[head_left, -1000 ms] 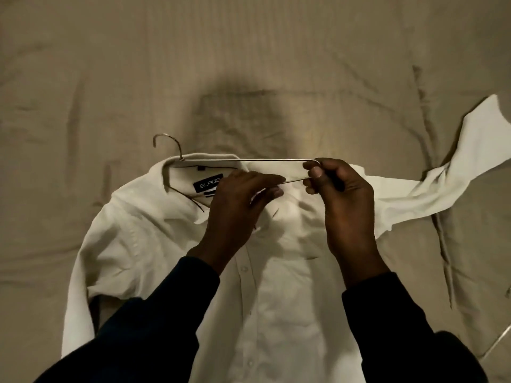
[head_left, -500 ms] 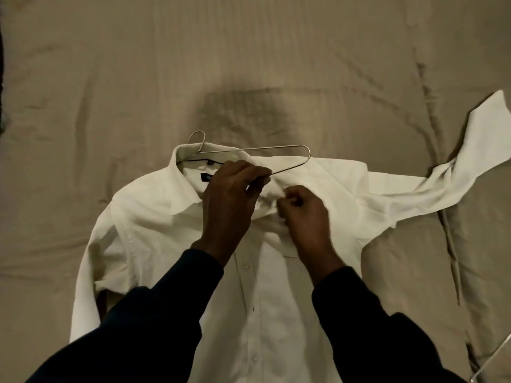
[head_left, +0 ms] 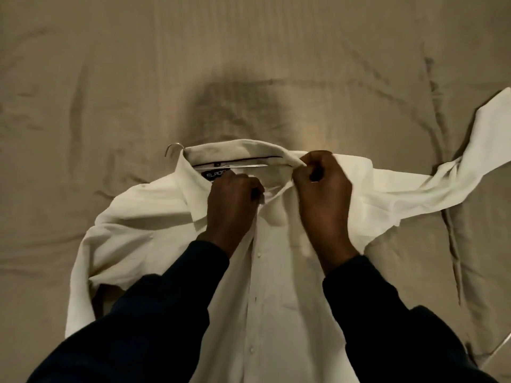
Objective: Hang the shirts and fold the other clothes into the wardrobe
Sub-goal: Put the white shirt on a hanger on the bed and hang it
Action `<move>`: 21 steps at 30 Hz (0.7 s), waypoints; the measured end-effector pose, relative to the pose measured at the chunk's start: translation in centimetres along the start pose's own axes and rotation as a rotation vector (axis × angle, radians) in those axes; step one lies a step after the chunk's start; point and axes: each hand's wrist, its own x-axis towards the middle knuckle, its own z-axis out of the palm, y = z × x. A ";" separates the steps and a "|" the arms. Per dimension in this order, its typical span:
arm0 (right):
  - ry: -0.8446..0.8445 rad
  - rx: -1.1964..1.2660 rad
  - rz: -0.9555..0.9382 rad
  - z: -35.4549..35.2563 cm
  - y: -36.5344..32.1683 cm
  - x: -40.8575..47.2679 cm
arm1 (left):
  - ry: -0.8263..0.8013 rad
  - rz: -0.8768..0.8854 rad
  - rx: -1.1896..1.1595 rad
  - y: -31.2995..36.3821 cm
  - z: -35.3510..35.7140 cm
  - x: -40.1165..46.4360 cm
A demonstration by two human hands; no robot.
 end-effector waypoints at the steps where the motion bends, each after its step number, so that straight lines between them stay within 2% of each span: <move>1: -0.070 -0.042 -0.081 0.6 -0.2 -0.6 | 0.021 0.004 -0.026 -0.1 0.0 0.2; 3: -0.284 -0.105 -0.137 2.0 0.0 -1.9 | 0.104 0.038 -0.132 -0.2 -0.4 0.1; 5: -0.380 -0.104 -0.091 3.0 0.7 -2.6 | 0.214 0.035 -0.205 -0.6 -1.0 -1.0; 8: -0.248 -0.042 -0.027 3.2 1.1 -2.0 | 0.444 -0.084 -0.188 -2.7 -2.3 -3.2; 10: -0.128 -0.074 -0.081 3.3 0.8 -1.0 | 0.539 -0.224 -0.194 -5.3 -3.0 -3.9; 12: -0.045 -0.167 -0.212 4.0 0.0 0.1 | 0.536 -0.388 -0.135 -8.2 -3.2 -4.0; 14: -0.039 -0.231 -0.364 5.3 -1.0 1.2 | 0.467 -0.475 -0.076 -10.2 -2.9 -4.1; 17: -0.234 -0.378 -0.567 8.4 -1.8 2.8 | 0.425 -0.460 -0.032 -11.1 -2.4 -4.6; 21: -0.554 -0.865 -0.863 11.5 -1.7 4.2 | 0.474 -0.372 -0.021 -11.7 -2.2 -4.8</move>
